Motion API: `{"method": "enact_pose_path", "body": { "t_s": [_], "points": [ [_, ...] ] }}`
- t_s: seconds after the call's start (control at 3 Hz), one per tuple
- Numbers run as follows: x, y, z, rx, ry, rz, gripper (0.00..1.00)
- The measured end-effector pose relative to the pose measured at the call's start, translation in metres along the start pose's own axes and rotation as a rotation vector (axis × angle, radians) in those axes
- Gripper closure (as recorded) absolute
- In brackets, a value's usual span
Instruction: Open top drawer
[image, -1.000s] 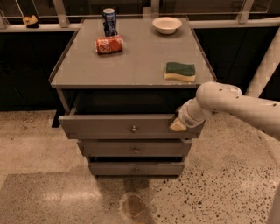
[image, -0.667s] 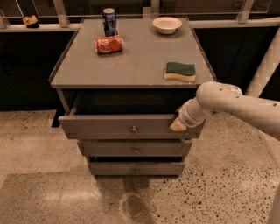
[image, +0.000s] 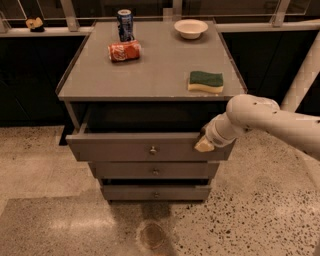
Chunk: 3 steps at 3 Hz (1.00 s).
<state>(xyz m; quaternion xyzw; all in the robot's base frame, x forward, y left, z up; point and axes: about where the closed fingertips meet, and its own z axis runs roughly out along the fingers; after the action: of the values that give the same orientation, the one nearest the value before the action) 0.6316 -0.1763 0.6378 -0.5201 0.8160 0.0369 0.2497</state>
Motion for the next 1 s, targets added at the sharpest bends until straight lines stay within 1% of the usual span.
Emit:
{"method": "enact_pose_path", "body": {
  "t_s": [0.33,0.67,1.0],
  "points": [
    [0.0001,0.0,0.0,0.0,0.0,0.0,1.0],
    [0.0051,0.0039,0.0009,-0.008,-0.003,-0.011,1.0],
    [0.0039,0.0036,-0.001,-0.008,-0.003,-0.011,1.0]
  ]
}}
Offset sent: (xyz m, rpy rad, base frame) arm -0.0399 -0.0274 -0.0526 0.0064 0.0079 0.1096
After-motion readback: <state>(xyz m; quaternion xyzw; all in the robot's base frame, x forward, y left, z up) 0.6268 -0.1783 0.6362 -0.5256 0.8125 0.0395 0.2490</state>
